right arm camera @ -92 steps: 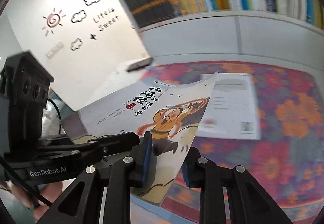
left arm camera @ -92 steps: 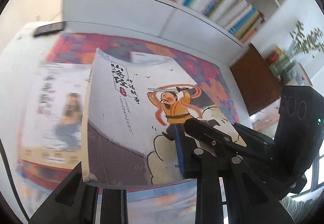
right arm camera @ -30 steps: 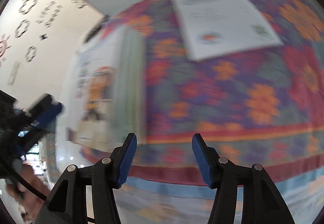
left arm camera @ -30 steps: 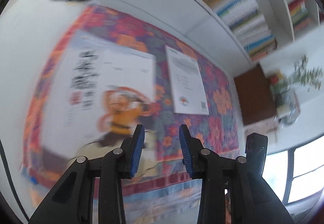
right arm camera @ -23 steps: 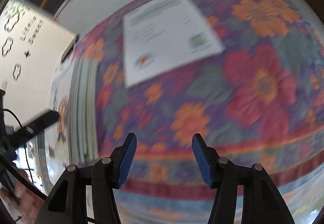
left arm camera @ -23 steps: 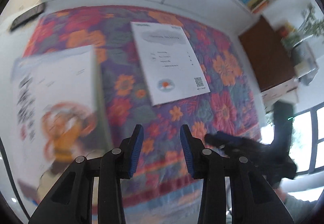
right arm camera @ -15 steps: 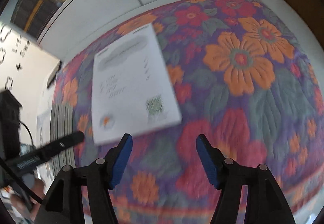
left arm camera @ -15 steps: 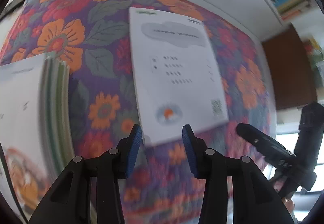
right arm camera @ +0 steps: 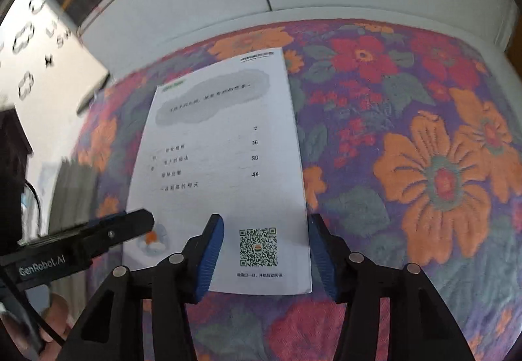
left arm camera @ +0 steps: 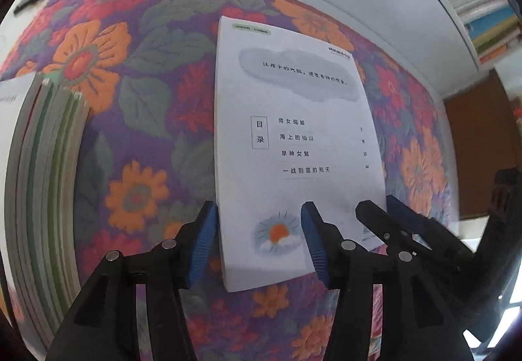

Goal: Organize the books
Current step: 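Move the left gripper to the last white book and grasp its edge, then lift the white book with the green-robed figure cover off the quilt, then carry the book over and lay it flat onto the pile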

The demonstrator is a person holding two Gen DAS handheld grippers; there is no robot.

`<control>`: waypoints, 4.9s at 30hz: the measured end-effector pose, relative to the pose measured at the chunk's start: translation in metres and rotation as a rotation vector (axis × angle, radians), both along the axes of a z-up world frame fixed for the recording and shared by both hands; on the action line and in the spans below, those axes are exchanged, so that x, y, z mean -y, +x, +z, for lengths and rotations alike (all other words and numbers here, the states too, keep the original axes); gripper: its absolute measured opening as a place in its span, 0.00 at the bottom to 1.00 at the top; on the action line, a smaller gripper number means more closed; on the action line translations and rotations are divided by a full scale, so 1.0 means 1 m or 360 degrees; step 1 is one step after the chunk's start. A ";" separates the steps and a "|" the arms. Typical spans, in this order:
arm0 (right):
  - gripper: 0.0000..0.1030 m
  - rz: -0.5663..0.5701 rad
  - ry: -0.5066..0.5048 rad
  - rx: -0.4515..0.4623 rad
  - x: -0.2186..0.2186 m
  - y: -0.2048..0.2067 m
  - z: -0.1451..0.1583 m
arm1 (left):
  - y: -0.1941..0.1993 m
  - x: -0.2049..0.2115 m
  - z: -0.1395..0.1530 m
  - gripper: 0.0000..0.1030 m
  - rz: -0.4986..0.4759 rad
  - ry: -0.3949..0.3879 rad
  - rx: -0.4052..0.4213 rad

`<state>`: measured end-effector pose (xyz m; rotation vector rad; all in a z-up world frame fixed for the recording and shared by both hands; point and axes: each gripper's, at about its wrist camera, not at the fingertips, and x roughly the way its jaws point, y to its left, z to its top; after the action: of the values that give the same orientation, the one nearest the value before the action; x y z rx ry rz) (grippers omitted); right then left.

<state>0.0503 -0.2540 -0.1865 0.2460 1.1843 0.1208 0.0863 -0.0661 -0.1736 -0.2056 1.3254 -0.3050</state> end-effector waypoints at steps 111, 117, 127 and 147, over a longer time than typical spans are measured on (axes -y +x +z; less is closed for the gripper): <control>0.28 0.0077 0.1041 -0.0401 0.039 -0.157 -0.036 | -0.169 -0.049 -0.025 0.20 0.0541 -0.1014 -0.0459; 0.47 0.0019 0.1365 -0.0430 0.050 -0.143 -0.049 | -0.158 -0.053 -0.014 0.20 0.0564 -0.1239 -0.0496; 0.16 0.0018 0.1297 -0.0212 0.029 -0.123 -0.020 | -0.149 -0.039 0.009 0.24 0.0373 -0.0625 -0.0358; 0.15 0.0366 0.0344 0.0393 -0.078 -0.163 0.136 | -0.162 -0.072 0.130 0.26 -0.0106 -0.0274 0.0333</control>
<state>-0.1126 -0.1762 -0.0506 0.2754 0.9499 0.4696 -0.0758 0.0055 -0.0438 -0.2676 1.1008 -0.4849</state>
